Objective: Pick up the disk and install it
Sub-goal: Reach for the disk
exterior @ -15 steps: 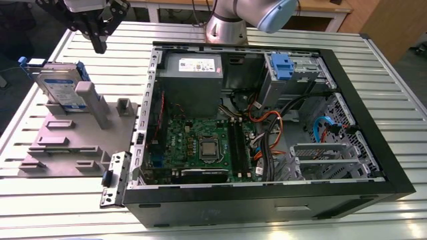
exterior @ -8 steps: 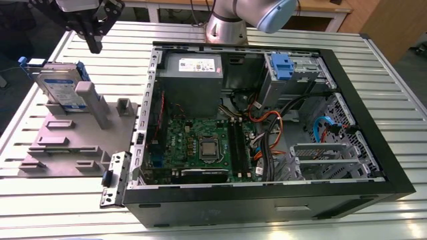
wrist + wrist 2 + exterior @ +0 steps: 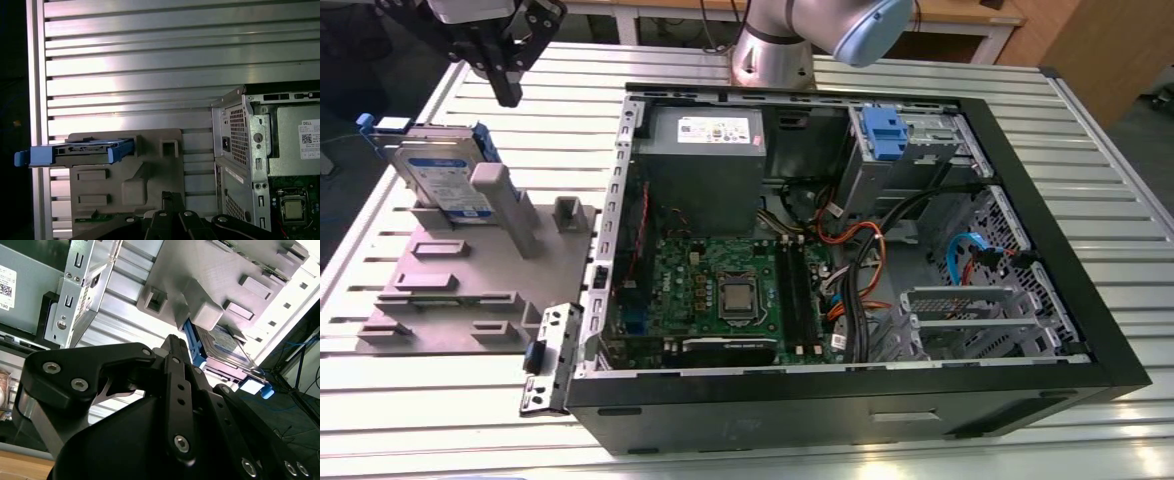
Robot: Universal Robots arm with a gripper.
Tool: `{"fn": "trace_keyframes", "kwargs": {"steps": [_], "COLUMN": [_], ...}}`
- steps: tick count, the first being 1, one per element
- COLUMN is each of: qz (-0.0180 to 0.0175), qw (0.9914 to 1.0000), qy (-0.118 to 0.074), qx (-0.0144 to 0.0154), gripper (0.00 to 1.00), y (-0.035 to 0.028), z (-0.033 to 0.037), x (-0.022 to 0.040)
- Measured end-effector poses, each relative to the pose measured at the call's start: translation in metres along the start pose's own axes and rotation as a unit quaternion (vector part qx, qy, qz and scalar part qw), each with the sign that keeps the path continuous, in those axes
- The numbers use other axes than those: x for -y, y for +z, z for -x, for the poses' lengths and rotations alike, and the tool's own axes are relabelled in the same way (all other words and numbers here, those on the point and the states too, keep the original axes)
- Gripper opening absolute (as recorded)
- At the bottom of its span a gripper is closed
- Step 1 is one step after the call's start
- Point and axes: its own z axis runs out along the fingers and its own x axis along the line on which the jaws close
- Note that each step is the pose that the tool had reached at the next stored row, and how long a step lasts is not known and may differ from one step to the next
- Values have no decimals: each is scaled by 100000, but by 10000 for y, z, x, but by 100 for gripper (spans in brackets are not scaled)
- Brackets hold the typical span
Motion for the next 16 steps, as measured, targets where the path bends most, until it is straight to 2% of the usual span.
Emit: {"fn": "trace_keyframes", "kwargs": {"steps": [2,16], "qz": [92,138], "qw": [100000,100000], "qy": [5,-4], "qx": [-8,-6], "gripper": [11,11], "y": [0,0], "z": [-1,0], "x": [0,0]}}
